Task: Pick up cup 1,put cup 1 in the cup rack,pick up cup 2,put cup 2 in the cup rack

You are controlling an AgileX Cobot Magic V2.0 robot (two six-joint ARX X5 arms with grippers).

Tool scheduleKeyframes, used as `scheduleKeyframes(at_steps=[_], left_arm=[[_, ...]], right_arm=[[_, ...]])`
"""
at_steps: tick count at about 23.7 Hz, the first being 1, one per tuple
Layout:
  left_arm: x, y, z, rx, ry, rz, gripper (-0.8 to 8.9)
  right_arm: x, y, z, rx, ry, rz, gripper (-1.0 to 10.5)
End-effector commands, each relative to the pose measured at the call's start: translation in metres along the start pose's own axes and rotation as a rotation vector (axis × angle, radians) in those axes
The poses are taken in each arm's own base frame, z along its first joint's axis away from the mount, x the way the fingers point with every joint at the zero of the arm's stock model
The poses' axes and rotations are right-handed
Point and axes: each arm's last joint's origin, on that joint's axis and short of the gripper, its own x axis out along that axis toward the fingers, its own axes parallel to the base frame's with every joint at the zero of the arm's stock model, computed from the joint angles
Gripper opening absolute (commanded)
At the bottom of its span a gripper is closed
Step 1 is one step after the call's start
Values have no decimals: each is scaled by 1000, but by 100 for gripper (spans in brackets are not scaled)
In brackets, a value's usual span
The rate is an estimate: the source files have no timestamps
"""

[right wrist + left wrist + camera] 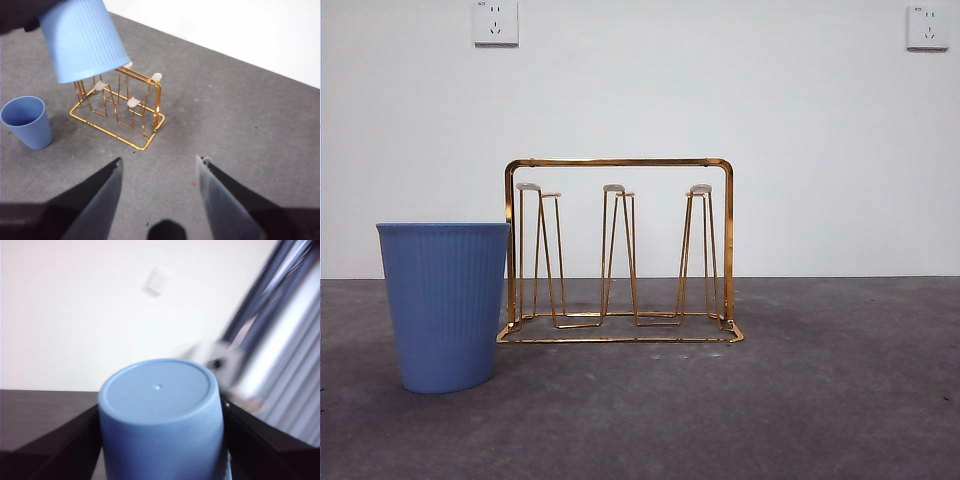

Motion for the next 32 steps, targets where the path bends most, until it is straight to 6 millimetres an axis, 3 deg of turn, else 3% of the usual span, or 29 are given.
scheduleKeyframes(at_steps=[1, 5, 18, 32], left_arm=[[5, -7, 0, 277, 6, 105, -8], [12, -7, -7, 341, 12, 180, -8], [48, 18, -69, 403, 89, 382, -8], [68, 34, -109, 419, 100, 437, -8]], right_arm=[[-6, -1, -5, -1, -9, -1, 252], [-14, -2, -11, 2, -11, -13, 252], [-18, -2, -18, 4, 29, -13, 252], [-18, -2, -22, -4, 69, -10, 252]])
